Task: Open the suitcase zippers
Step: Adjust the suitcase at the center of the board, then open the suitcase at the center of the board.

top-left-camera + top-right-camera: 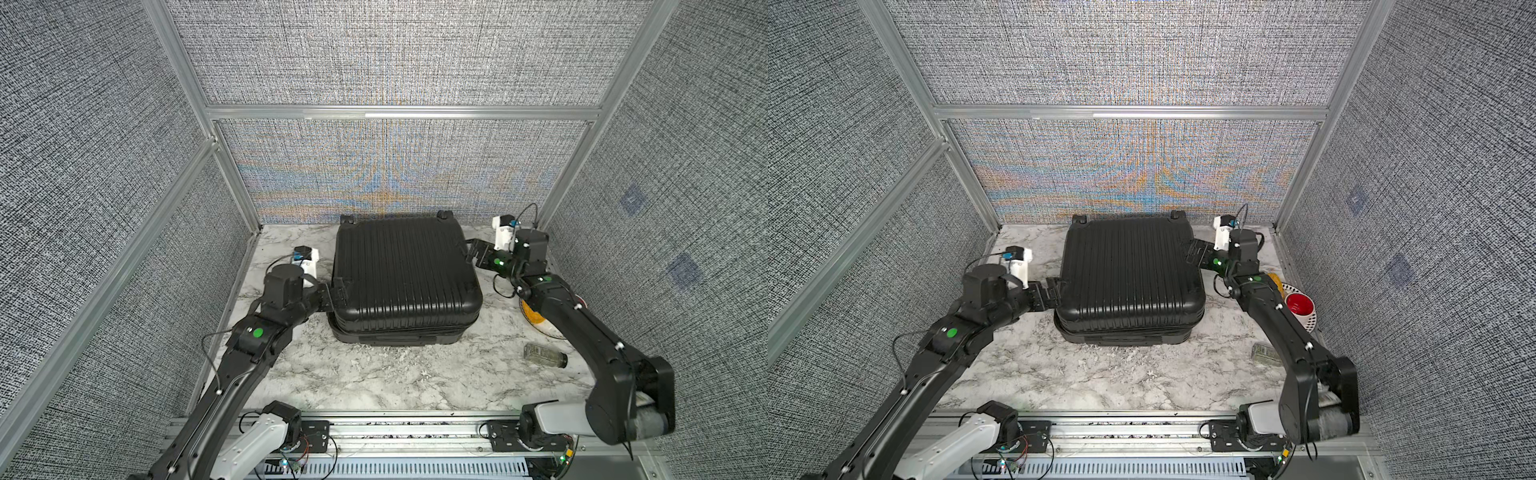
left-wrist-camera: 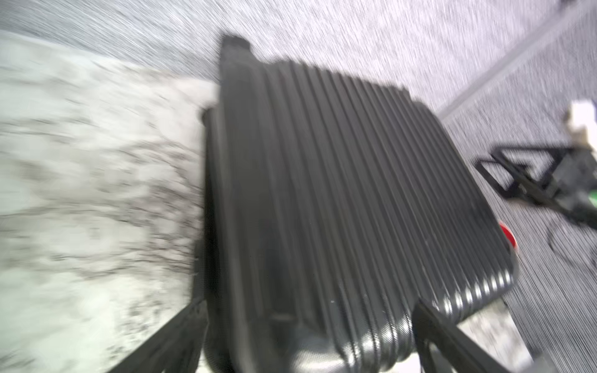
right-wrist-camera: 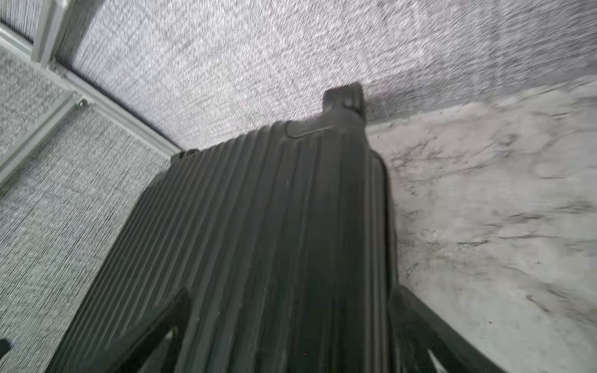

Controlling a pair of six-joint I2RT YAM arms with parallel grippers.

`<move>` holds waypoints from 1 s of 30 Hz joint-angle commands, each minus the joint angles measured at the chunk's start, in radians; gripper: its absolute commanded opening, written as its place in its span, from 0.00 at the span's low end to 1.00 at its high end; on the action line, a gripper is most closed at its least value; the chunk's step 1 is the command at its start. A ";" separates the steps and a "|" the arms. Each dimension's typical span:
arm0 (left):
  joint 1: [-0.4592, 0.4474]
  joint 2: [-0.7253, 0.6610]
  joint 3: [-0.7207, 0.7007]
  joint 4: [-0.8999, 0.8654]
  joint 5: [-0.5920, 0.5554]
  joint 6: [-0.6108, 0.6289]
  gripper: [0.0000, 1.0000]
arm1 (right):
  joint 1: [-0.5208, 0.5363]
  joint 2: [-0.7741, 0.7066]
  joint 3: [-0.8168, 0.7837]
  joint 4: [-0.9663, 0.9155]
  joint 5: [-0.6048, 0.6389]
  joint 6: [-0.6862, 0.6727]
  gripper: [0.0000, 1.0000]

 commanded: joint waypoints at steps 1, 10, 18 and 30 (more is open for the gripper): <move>0.004 -0.028 -0.017 -0.140 -0.186 -0.090 0.98 | -0.004 -0.106 -0.126 0.003 0.204 0.069 0.98; 0.020 -0.083 -0.261 -0.185 -0.177 -0.287 0.89 | -0.066 -0.317 -0.484 -0.164 0.247 0.176 0.80; 0.057 0.010 -0.283 -0.025 -0.047 -0.234 0.89 | -0.135 -0.322 -0.651 0.073 -0.107 0.221 0.23; 0.062 0.053 -0.307 0.048 0.022 -0.216 0.89 | -0.170 -0.179 -0.794 0.628 -0.530 0.371 0.02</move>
